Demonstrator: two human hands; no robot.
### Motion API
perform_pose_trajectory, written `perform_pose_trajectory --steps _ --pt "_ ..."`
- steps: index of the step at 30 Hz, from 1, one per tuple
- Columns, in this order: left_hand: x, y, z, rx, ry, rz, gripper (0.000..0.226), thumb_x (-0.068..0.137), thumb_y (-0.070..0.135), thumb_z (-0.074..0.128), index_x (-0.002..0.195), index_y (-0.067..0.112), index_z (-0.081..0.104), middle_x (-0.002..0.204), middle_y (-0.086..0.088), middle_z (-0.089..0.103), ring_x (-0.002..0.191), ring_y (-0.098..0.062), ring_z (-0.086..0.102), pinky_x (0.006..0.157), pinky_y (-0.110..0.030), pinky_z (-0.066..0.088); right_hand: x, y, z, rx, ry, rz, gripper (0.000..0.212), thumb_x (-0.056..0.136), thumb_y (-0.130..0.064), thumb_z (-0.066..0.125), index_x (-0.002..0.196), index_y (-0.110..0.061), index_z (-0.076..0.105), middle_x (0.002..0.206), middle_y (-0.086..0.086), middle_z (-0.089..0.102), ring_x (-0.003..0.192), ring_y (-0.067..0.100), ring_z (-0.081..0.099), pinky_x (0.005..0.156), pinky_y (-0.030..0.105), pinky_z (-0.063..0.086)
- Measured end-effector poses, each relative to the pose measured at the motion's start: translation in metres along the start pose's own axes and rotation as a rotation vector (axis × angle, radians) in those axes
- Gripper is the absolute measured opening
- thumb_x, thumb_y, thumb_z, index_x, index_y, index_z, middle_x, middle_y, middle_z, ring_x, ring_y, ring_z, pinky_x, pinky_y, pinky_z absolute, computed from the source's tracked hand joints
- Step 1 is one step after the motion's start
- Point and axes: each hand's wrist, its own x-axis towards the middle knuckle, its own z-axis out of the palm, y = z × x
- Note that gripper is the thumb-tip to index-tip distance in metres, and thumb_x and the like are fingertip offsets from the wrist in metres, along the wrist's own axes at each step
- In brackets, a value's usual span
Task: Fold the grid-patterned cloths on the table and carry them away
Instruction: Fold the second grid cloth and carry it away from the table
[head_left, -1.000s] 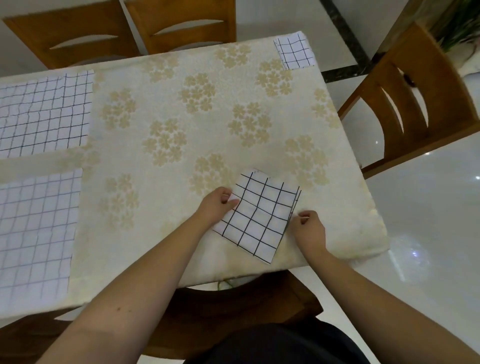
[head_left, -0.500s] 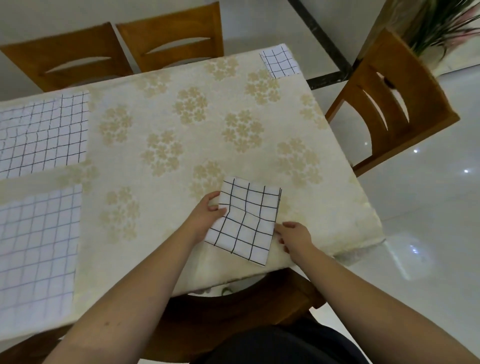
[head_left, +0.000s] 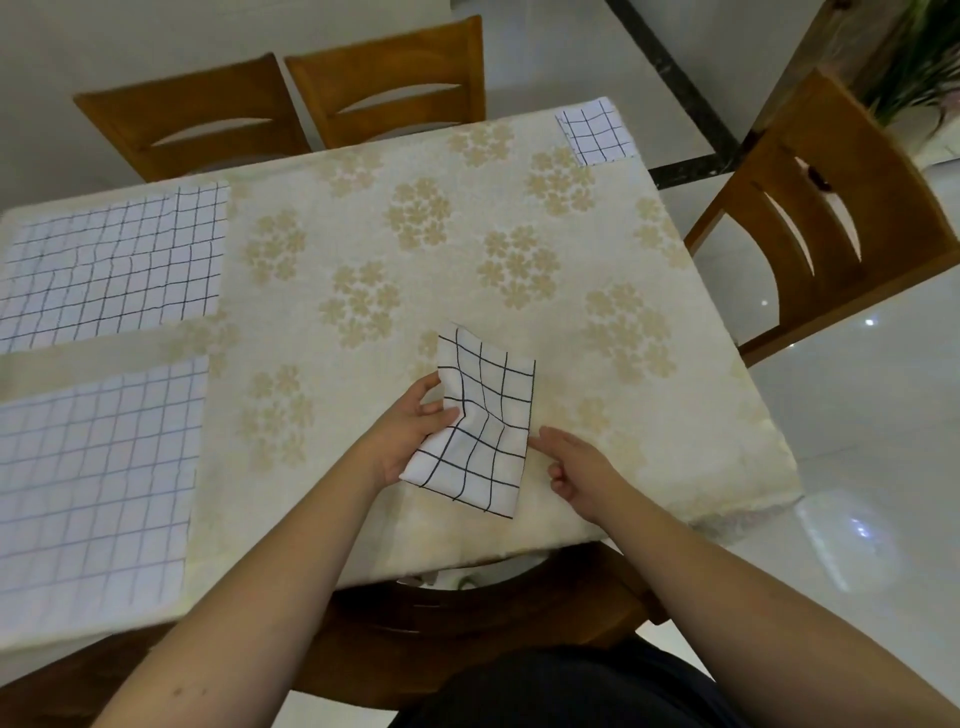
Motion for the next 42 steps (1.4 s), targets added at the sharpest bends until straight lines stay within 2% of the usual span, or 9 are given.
perform_pose_trajectory --steps 2,6,9,16,22,26,30,37,42 --pt "-0.002 -0.001 -0.003 -0.052 0.0 -0.002 0.056 0.091 0.001 0.06 0.141 0.021 0.043 0.124 -0.021 0.062 0.096 -0.029 0.068 0.074 -0.038 0.058 0.003 0.001 0.002 -0.032 0.006 0.006 0.037 0.089 -0.025 0.067 0.123 -0.015 0.057 0.113 0.006 0.069 0.048 0.006 0.036 0.04 0.016 0.031" --pt "-0.009 0.001 -0.005 -0.06 -0.035 0.005 0.057 0.09 0.001 0.06 0.141 0.021 0.043 0.116 -0.018 0.067 0.097 -0.029 0.068 0.073 -0.037 0.057 0.004 -0.002 0.009 -0.003 -0.106 0.064 0.017 0.092 -0.029 0.064 0.103 -0.016 0.063 0.092 -0.001 0.07 0.048 0.006 0.028 0.04 0.016 0.028" --pt "-0.012 0.002 -0.007 -0.073 -0.056 0.014 0.062 0.086 0.006 0.064 0.142 0.022 0.043 0.121 -0.019 0.065 0.106 -0.033 0.065 0.082 -0.042 0.055 0.006 0.0 0.016 0.029 -0.159 0.091 0.021 0.09 -0.028 0.066 0.075 -0.02 0.054 0.058 -0.005 0.039 0.046 0.007 0.027 0.041 0.018 0.025" --pt "-0.01 0.001 -0.018 -0.02 0.094 0.068 0.06 0.09 0.002 0.063 0.138 0.031 0.045 0.117 -0.018 0.067 0.103 -0.033 0.067 0.083 -0.048 0.056 0.009 -0.003 0.016 0.007 -0.101 0.007 0.024 0.089 -0.021 0.068 0.08 -0.017 0.046 0.06 -0.002 0.024 0.049 0.01 0.023 0.042 0.021 0.024" --pt "-0.006 -0.013 -0.034 0.148 0.223 0.092 0.06 0.089 0.005 0.066 0.137 0.034 0.045 0.116 -0.022 0.064 0.1 -0.03 0.066 0.096 -0.043 0.051 0.001 -0.021 0.013 -0.116 0.038 -0.126 0.041 0.085 -0.024 0.073 0.122 -0.011 0.057 0.053 -0.003 0.044 0.047 0.011 0.034 0.043 0.023 0.03" --pt "-0.006 -0.017 -0.037 0.245 0.272 0.138 0.05 0.088 0.009 0.068 0.126 0.038 0.055 0.088 -0.014 0.059 0.09 -0.022 0.061 0.098 -0.038 0.05 -0.014 -0.039 0.018 -0.258 0.09 -0.327 0.037 0.085 -0.026 0.073 0.118 -0.02 0.057 0.064 -0.003 0.059 0.051 0.012 0.049 0.05 0.026 0.041" --pt "-0.008 -0.001 -0.034 0.385 0.323 0.247 0.041 0.088 0.012 0.068 0.123 0.032 0.06 0.069 0.004 0.039 0.066 -0.01 0.046 0.075 -0.021 0.042 -0.02 -0.063 0.022 -0.432 0.065 -0.534 0.025 0.088 -0.023 0.069 0.112 -0.018 0.065 0.085 0.003 0.07 0.068 0.01 0.066 0.055 0.025 0.05" --pt "-0.009 0.023 -0.029 0.407 0.378 0.462 0.032 0.083 0.015 0.073 0.107 0.036 0.068 0.089 0.003 0.062 0.085 -0.005 0.057 0.079 -0.009 0.043 -0.022 -0.093 0.031 -0.334 0.02 -0.673 0.013 0.09 -0.018 0.066 0.102 -0.015 0.07 0.093 0.0 0.071 0.082 0.009 0.066 0.076 0.024 0.056" --pt "0.003 -0.015 -0.026 0.462 0.403 0.32 0.021 0.087 0.018 0.069 0.105 0.029 0.07 0.085 0.006 0.057 0.08 -0.011 0.055 0.067 -0.018 0.043 -0.01 -0.061 0.011 -0.585 0.094 -0.58 0.012 0.089 -0.029 0.067 0.099 -0.024 0.07 0.093 -0.008 0.07 0.084 0.007 0.066 0.078 0.023 0.052"
